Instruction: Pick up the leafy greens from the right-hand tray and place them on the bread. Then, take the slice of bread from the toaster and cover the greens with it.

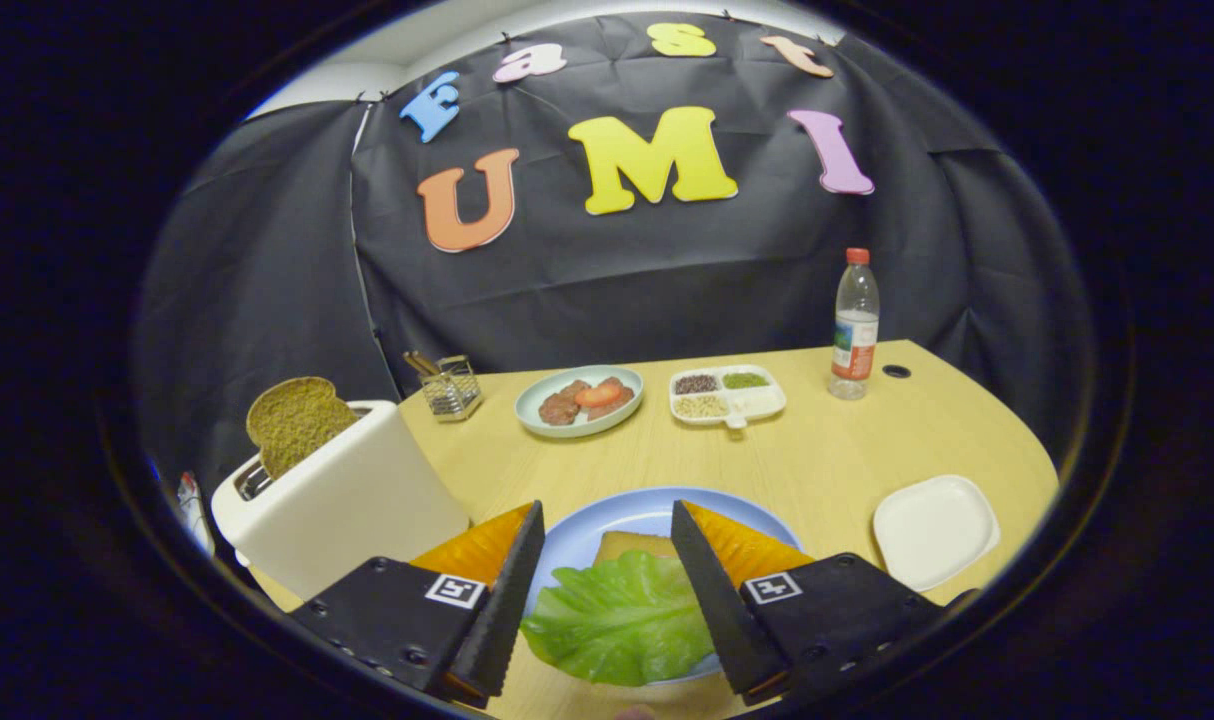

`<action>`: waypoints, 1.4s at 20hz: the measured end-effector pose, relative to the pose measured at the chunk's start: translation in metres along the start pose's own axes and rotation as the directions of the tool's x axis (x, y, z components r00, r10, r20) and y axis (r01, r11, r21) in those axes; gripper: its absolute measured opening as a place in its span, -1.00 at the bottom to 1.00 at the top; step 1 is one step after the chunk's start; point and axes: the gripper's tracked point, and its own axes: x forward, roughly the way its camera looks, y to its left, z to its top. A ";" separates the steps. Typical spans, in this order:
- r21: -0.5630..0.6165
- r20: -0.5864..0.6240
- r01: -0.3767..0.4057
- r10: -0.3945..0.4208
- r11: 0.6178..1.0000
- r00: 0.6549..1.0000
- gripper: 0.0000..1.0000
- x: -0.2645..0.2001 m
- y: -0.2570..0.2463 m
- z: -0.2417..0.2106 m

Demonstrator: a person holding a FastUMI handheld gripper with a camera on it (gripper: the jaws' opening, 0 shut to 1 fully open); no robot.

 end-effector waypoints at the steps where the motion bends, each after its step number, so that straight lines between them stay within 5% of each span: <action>1: -0.006 0.032 0.011 -0.011 1.000 0.999 0.57 -0.006 0.000 0.009; 5: -0.039 0.152 0.052 -0.045 0.998 0.987 0.95 -0.035 0.014 0.046; 12: -0.088 0.243 0.015 0.007 0.996 0.970 0.92 -0.076 0.117 0.071; 18: -0.087 0.169 -0.032 0.047 0.996 0.984 0.92 -0.062 0.205 0.042; 26: -0.102 0.036 0.063 -0.060 0.993 0.998 0.82 -0.006 0.224 0.010; 28: -0.098 0.004 0.073 -0.072 0.993 0.997 0.60 0.004 0.221 0.007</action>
